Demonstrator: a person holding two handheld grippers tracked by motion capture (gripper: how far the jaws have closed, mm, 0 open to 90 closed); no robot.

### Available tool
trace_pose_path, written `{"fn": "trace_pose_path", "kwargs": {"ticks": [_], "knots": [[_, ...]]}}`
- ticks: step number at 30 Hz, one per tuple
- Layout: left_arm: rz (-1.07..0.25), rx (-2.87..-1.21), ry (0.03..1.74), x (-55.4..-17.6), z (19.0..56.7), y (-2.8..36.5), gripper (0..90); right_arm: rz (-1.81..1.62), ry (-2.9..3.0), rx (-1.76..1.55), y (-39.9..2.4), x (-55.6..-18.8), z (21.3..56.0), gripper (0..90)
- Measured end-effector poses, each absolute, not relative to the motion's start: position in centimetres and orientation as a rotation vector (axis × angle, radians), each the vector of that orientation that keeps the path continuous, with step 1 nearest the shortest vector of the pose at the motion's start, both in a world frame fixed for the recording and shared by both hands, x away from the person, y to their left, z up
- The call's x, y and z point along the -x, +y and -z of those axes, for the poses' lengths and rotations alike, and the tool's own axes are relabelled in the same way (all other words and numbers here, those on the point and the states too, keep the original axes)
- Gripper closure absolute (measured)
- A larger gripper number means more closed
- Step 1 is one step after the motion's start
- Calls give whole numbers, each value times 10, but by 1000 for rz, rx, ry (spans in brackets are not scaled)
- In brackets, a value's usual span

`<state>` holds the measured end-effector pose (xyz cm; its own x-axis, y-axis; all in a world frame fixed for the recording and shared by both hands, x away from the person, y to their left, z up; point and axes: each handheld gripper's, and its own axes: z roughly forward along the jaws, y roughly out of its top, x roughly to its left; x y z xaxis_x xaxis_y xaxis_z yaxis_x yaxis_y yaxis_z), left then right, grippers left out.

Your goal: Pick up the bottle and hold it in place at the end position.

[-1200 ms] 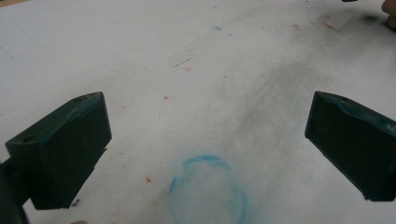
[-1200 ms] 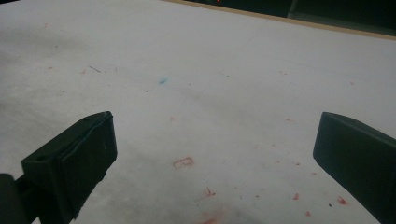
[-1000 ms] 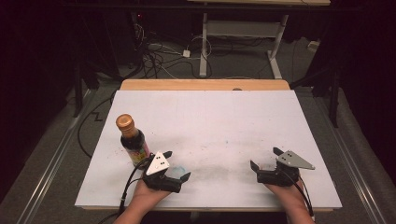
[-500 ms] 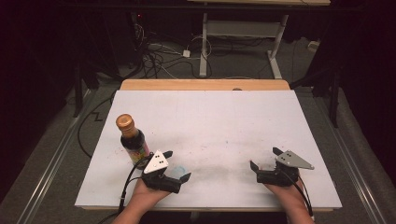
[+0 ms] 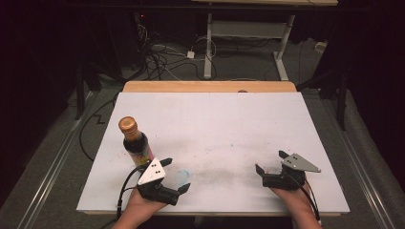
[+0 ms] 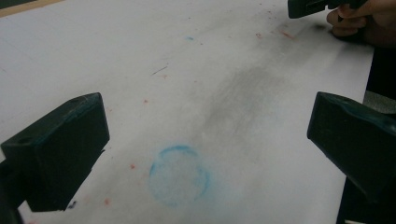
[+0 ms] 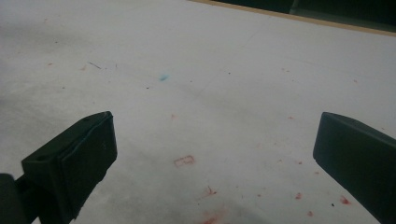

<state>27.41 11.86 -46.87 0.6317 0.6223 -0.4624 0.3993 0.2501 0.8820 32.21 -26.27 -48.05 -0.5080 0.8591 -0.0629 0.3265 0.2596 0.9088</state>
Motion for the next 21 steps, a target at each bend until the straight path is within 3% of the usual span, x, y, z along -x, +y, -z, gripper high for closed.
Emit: {"fn": "trace_pose_path", "kwargs": {"ticks": [21], "knots": [[-283, -1271, 1089, -249, 474, 201, 0, -1213, 1965, -1075, -262, -322, 481, 4]]}}
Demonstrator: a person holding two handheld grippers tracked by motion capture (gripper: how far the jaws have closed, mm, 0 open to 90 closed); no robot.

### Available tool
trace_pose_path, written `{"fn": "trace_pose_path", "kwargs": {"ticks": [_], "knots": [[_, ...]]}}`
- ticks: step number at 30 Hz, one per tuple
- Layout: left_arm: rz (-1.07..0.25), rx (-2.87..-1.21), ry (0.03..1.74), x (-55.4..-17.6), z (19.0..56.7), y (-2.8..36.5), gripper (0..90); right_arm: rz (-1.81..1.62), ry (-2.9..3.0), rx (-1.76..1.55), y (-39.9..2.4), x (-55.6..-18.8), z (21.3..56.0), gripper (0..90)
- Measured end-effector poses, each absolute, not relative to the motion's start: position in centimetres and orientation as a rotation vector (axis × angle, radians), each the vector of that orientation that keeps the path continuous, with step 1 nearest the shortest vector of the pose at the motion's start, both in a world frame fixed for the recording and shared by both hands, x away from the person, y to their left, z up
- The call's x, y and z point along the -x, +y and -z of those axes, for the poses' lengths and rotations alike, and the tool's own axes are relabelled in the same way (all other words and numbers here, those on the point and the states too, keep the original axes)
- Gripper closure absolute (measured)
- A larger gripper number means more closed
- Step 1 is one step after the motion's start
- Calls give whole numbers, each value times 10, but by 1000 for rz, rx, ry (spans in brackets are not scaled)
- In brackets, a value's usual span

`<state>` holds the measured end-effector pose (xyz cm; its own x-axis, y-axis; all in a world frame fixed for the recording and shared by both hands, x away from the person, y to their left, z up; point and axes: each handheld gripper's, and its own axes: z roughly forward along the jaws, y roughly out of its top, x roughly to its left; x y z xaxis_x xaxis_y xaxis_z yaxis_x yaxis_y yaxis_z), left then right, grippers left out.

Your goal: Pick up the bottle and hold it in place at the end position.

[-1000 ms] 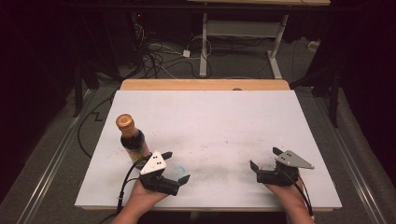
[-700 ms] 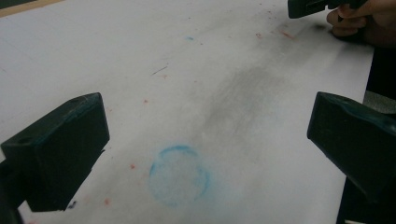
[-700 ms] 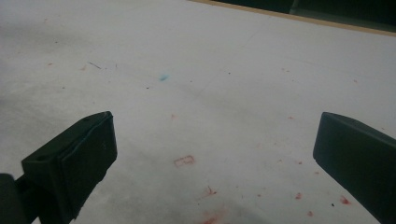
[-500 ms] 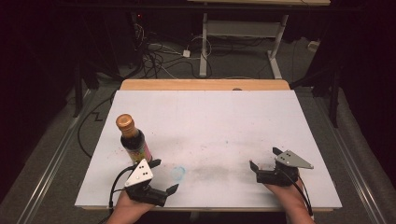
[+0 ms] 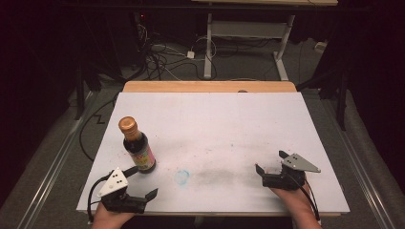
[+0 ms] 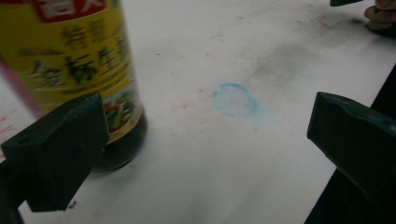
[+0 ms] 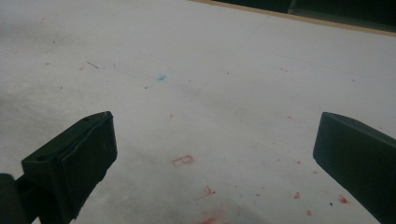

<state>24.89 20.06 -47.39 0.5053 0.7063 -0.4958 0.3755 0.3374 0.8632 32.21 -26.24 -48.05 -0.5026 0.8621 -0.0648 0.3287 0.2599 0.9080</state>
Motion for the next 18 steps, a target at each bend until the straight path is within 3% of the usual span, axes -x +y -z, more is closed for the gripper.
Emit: {"fn": "trace_pose_path", "kwargs": {"ticks": [18], "knots": [[-364, -1183, 1207, -281, 476, 224, 0, -1210, 1964, -1070, -262, -322, 481, 4]]}}
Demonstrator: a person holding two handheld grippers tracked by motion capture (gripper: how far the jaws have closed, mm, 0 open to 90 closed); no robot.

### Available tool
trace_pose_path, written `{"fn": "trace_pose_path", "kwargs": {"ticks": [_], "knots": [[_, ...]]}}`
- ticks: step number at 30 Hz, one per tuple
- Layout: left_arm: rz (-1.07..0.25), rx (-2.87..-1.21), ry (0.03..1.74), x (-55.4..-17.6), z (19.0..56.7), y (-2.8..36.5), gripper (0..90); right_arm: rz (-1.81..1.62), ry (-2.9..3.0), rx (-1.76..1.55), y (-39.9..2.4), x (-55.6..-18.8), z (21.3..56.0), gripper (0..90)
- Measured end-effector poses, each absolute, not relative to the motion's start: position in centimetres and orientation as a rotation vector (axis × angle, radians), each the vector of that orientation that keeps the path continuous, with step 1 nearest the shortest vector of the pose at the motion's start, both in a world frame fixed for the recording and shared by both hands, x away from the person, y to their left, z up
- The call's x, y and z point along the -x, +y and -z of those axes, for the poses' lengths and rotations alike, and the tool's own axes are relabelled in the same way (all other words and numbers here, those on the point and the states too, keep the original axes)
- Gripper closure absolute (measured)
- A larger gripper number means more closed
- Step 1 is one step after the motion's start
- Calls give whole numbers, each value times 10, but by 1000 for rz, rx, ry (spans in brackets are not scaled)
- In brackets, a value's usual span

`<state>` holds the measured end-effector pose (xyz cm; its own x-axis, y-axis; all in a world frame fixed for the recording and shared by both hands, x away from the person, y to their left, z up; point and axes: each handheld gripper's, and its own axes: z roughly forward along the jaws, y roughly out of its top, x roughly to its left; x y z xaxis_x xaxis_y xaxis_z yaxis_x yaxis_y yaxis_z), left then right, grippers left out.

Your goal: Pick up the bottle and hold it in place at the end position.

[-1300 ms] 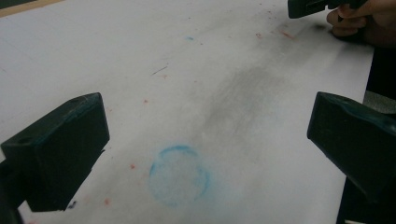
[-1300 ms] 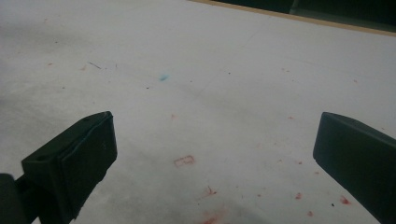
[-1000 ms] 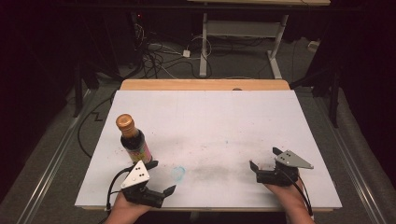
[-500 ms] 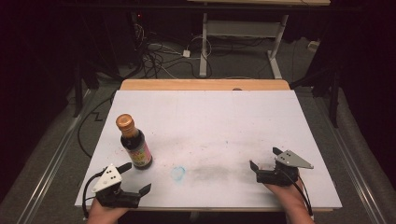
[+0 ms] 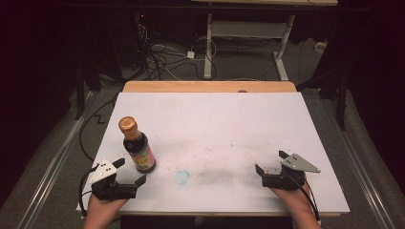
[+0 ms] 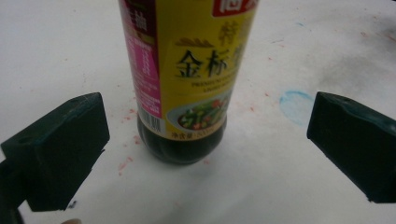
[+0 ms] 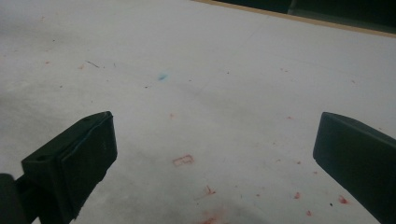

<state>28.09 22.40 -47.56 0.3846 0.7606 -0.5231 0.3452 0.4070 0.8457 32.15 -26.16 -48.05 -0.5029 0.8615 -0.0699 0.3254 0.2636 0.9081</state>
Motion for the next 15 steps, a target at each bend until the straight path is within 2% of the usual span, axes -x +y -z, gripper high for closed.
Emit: {"fn": "trace_pose_path", "kwargs": {"ticks": [10, 15], "knots": [[-342, -1191, 1213, -301, 473, 213, 8, -1206, 1964, -1071, -261, -321, 481, 5], [-372, -1168, 1223, -311, 469, 208, 121, -1206, 1965, -1075, -261, -321, 481, 5]]}}
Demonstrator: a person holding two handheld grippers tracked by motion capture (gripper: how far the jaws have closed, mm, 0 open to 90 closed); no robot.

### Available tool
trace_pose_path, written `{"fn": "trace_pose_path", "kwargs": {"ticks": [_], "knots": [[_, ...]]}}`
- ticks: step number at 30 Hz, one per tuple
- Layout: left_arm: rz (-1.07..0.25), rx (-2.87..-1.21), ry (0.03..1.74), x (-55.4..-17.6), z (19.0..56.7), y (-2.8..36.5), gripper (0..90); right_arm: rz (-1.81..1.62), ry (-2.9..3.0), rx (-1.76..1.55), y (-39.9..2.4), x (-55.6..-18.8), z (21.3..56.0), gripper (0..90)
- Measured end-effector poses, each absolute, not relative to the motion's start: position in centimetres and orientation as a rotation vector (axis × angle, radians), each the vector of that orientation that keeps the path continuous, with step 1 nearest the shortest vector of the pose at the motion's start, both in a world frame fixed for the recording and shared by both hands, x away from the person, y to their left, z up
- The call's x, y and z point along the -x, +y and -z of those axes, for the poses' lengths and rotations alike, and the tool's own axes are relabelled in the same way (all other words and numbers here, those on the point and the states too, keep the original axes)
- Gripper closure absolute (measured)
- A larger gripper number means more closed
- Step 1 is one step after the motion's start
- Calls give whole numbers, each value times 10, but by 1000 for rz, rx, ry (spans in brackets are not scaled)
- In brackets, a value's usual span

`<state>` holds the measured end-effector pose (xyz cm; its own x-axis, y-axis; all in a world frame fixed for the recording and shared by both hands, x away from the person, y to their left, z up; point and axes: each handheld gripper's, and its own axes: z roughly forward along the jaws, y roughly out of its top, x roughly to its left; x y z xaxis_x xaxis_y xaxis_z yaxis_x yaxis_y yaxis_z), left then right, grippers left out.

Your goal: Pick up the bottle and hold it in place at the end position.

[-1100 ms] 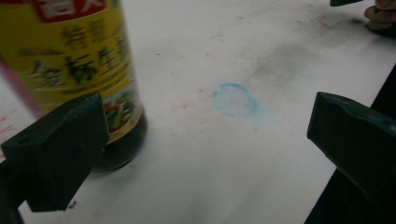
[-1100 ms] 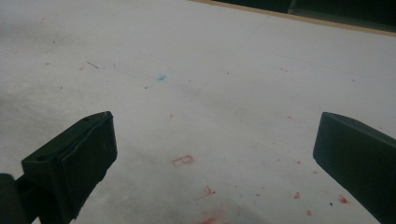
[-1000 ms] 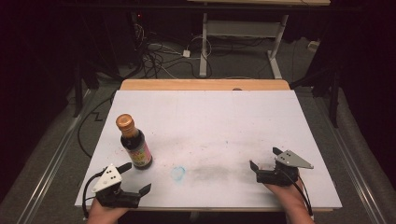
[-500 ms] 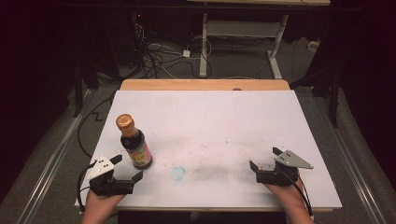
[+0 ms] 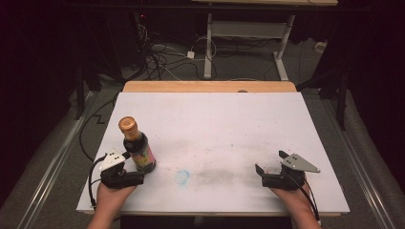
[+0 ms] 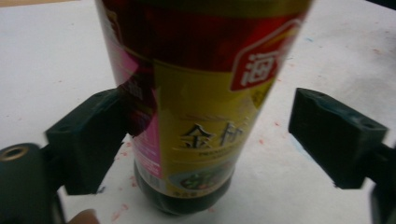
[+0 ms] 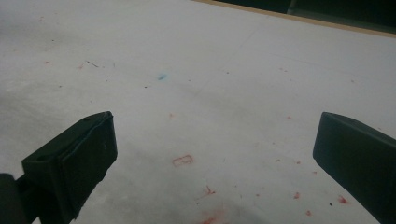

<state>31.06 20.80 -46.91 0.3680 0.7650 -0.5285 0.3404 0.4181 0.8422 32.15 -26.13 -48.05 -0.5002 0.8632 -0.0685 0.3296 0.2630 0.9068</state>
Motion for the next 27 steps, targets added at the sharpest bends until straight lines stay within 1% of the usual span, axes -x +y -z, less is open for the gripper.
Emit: {"fn": "trace_pose_path", "kwargs": {"ticks": [5, 9, 12, 14, 27], "knots": [[-363, -1170, 1230, -319, 467, 207, 137, -1203, 1964, -1070, -261, -321, 481, 5], [-383, -1160, 1218, -324, 465, 202, 156, -1204, 1960, -1070, -261, -321, 481, 5], [-413, -1150, 1220, -325, 463, 201, 231, -1202, 1961, -1068, -261, -321, 481, 5], [-416, -1141, 1217, -325, 461, 203, 256, -1201, 1962, -1066, -261, -321, 481, 6], [-442, -1168, 1192, -323, 462, 202, 287, -1205, 1966, -1079, -261, -322, 481, 6]]}}
